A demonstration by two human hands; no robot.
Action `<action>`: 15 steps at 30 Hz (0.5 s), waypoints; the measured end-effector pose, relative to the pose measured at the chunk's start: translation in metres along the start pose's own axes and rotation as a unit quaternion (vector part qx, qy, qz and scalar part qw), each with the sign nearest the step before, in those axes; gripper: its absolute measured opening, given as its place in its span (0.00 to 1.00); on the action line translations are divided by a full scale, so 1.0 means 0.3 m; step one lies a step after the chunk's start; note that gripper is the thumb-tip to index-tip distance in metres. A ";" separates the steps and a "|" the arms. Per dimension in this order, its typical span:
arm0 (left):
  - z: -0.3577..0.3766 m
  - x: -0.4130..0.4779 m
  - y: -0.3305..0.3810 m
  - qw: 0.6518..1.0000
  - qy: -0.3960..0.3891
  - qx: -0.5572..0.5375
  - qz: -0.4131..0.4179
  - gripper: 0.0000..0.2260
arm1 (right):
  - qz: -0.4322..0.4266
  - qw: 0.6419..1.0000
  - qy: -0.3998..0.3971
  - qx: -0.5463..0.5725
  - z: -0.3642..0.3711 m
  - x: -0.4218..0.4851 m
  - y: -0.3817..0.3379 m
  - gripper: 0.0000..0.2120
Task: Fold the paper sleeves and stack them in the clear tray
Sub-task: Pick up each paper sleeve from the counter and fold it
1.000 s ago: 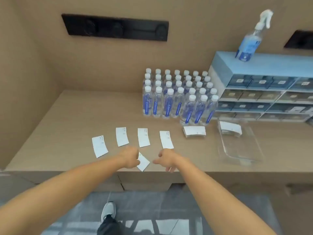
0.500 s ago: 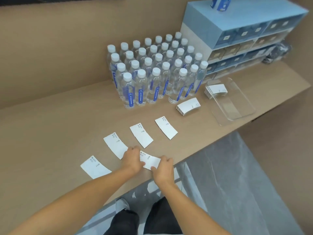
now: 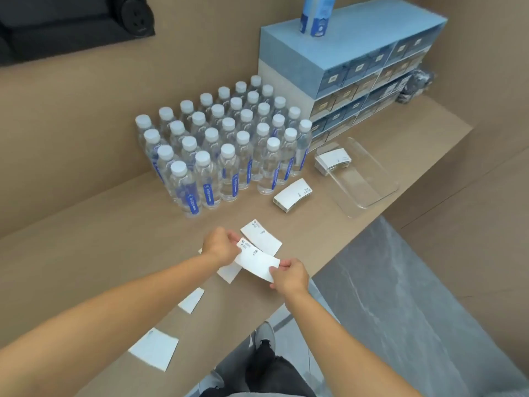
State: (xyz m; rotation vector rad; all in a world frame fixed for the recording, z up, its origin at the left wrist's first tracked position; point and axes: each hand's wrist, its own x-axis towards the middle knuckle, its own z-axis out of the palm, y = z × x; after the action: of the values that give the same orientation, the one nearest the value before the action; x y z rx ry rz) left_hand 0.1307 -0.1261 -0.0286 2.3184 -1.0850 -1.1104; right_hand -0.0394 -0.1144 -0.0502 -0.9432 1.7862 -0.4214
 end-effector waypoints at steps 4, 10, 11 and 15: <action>0.004 0.110 0.126 0.999 0.014 0.027 0.038 0.12 | 0.027 0.998 0.026 0.042 -0.015 0.085 -0.084 0.10; 0.065 0.232 0.148 0.997 0.012 0.066 0.033 0.14 | 0.080 0.993 0.030 0.078 0.016 0.197 -0.079 0.11; 0.078 0.245 0.143 0.997 0.008 0.070 0.035 0.14 | 0.088 0.992 0.033 0.084 0.018 0.210 -0.075 0.11; 0.119 0.282 0.121 0.997 -0.001 0.070 0.034 0.15 | 0.106 0.989 0.048 0.089 0.015 0.250 -0.073 0.10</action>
State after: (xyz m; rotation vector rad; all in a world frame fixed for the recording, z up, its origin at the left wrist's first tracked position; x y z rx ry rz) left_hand 0.1191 -0.2135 -0.0728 2.3670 -1.2695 -1.0433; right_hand -0.0390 -0.1850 -0.0845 -0.6100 1.8775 -0.4879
